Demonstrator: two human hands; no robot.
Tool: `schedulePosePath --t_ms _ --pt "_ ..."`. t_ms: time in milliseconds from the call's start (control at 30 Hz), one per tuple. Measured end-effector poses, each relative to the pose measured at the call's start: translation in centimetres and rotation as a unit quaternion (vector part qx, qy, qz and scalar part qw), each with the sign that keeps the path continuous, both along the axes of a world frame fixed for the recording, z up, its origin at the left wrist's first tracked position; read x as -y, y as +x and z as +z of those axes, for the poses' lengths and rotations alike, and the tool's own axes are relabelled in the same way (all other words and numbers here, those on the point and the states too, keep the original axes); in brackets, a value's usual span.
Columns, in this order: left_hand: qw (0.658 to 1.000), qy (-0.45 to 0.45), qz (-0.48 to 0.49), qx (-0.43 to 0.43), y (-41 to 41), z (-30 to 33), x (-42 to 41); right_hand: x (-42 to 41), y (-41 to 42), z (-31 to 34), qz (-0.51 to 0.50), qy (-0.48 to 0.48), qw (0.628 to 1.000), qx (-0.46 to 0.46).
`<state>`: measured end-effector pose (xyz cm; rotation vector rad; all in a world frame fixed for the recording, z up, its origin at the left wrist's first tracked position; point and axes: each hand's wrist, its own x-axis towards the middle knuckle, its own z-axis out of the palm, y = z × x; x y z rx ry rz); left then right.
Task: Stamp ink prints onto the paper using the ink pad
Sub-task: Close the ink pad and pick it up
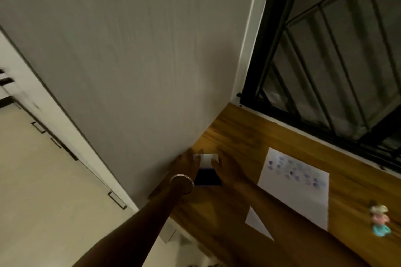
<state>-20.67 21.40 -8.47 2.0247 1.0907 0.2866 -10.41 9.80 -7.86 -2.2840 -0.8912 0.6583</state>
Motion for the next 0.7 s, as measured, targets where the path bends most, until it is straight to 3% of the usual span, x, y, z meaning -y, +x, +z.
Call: schedulePosePath --t_ms 133,300,700 --pt "0.981 -0.167 0.035 0.094 0.3 0.5 -0.2 -0.3 0.1 -0.2 -0.044 0.044 0.997 -0.038" --pt "0.943 -0.276 0.096 0.162 -0.1 0.2 -0.4 0.2 -0.2 0.6 -0.091 0.157 0.978 -0.106" --pt "0.964 -0.176 0.041 0.195 -1.3 0.4 -0.2 1.5 -0.2 0.6 -0.14 0.21 0.962 -0.1"
